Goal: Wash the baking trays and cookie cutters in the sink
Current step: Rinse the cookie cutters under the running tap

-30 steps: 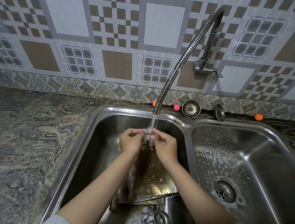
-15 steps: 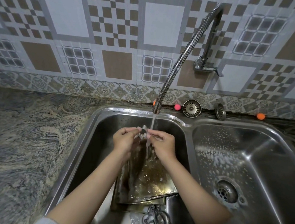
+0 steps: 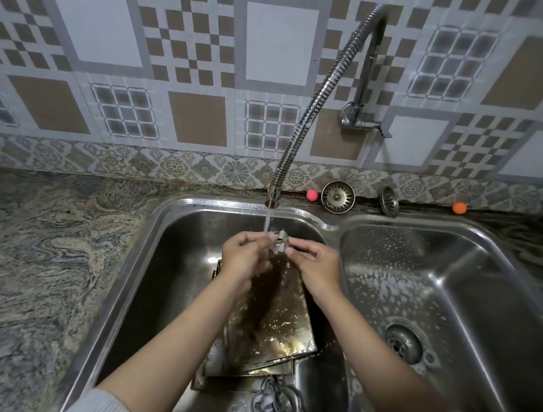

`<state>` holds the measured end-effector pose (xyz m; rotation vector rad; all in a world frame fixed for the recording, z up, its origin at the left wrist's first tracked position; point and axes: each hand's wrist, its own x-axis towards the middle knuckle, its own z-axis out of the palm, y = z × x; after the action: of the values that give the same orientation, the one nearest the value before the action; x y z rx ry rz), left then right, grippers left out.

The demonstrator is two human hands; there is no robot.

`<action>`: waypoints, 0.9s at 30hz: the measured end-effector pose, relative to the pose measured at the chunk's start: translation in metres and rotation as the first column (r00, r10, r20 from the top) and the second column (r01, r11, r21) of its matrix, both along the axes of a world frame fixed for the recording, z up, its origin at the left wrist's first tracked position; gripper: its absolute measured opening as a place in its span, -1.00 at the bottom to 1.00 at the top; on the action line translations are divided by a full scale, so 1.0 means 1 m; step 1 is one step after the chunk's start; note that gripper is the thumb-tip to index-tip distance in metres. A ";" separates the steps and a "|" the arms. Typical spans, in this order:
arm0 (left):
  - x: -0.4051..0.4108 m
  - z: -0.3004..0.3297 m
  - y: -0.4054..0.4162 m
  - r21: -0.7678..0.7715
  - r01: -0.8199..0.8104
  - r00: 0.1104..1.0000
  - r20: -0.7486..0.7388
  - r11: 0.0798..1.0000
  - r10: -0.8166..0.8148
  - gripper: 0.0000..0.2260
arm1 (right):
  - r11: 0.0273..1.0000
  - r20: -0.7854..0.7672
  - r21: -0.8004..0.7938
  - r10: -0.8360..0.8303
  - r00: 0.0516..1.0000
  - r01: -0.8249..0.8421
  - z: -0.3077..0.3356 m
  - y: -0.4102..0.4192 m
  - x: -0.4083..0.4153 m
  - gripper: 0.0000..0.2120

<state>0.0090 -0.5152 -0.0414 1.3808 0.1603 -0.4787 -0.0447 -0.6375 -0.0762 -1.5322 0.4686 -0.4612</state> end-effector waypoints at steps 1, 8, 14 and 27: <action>0.001 0.000 0.001 0.001 0.005 1.000 0.001 1.000 -0.005 -0.93 | 1.000 0.000 0.007 0.000 1.000 0.000 0.000 0.000 0.000 -0.77; 0.007 0.006 0.019 0.019 0.022 1.000 0.004 1.000 -0.022 -0.86 | 0.999 0.010 -0.010 0.033 0.999 -0.033 0.005 0.013 0.005 -0.78; 0.011 0.006 0.033 0.021 0.077 0.996 -0.054 0.997 -0.076 -0.91 | 0.995 0.000 -0.061 0.078 0.997 -0.078 0.009 0.017 -0.001 -0.78; 0.007 0.009 0.026 0.019 0.155 0.986 -0.059 0.988 -0.154 -0.85 | 0.998 -0.022 -0.048 0.051 0.998 -0.052 0.016 0.011 -0.016 -0.78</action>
<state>0.0155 -0.4887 -0.0321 1.4094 0.1060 -0.6483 -0.0603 -0.6268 -0.0603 -1.5936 0.4359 -0.4201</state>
